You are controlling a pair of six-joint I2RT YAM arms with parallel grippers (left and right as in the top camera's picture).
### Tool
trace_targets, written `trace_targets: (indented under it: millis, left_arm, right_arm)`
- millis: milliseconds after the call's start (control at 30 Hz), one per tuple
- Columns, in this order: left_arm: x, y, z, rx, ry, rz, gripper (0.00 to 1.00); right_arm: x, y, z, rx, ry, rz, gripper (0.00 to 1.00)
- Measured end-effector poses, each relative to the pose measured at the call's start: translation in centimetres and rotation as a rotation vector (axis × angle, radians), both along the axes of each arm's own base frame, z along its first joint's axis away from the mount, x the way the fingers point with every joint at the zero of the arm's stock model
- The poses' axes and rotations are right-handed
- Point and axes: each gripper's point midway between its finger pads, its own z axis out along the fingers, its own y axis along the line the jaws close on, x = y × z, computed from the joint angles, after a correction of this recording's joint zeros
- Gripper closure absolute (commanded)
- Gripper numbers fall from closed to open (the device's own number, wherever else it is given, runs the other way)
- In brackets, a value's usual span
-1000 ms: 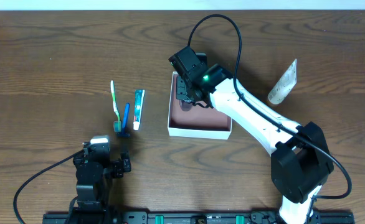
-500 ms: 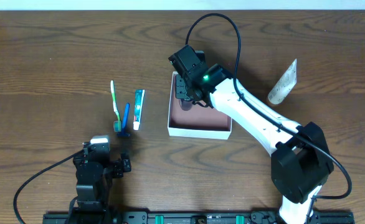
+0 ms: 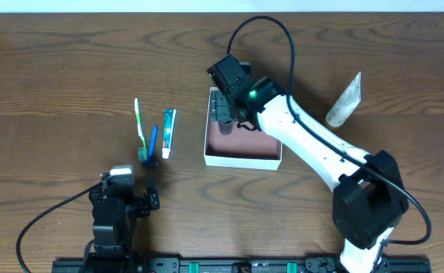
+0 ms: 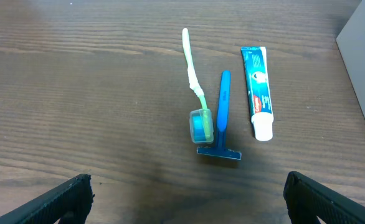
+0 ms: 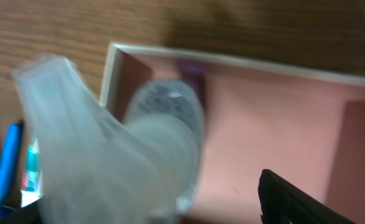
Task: Pack container
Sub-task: 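Move right gripper to the white lotion tube and grasp it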
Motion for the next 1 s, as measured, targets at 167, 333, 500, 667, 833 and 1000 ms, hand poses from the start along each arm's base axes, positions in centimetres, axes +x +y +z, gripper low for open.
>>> trace_targets:
  millis: [167,333,500,667,833,1000]
  left_arm:
    - [0.0,0.0,0.0,0.0,0.0,0.0,0.02]
    - [0.0,0.0,0.0,0.0,0.0,0.0,0.02]
    - [0.0,0.0,0.0,0.0,0.0,0.0,0.02]
    - [0.0,0.0,0.0,0.0,0.0,0.0,0.02]
    - [0.0,0.0,0.0,0.0,0.0,0.0,0.02]
    - [0.0,0.0,0.0,0.0,0.0,0.0,0.02]
  right_arm:
    - [-0.4,-3.4,4.0,-0.02,-0.031,0.012,0.18]
    - [-2.0,-9.3,12.3,-0.004,-0.162,-0.027,0.14]
    - [-3.7,-17.2,19.4,0.005,-0.321,-0.178,0.15]
    - [-4.7,-23.2,20.9,-0.043,-0.345,-0.318,0.16]
    - [-4.1,-25.6,18.0,-0.111,-0.235,-0.357,0.16]
    - [-2.0,-26.9,14.1,-0.161,-0.122,-0.367,0.24]
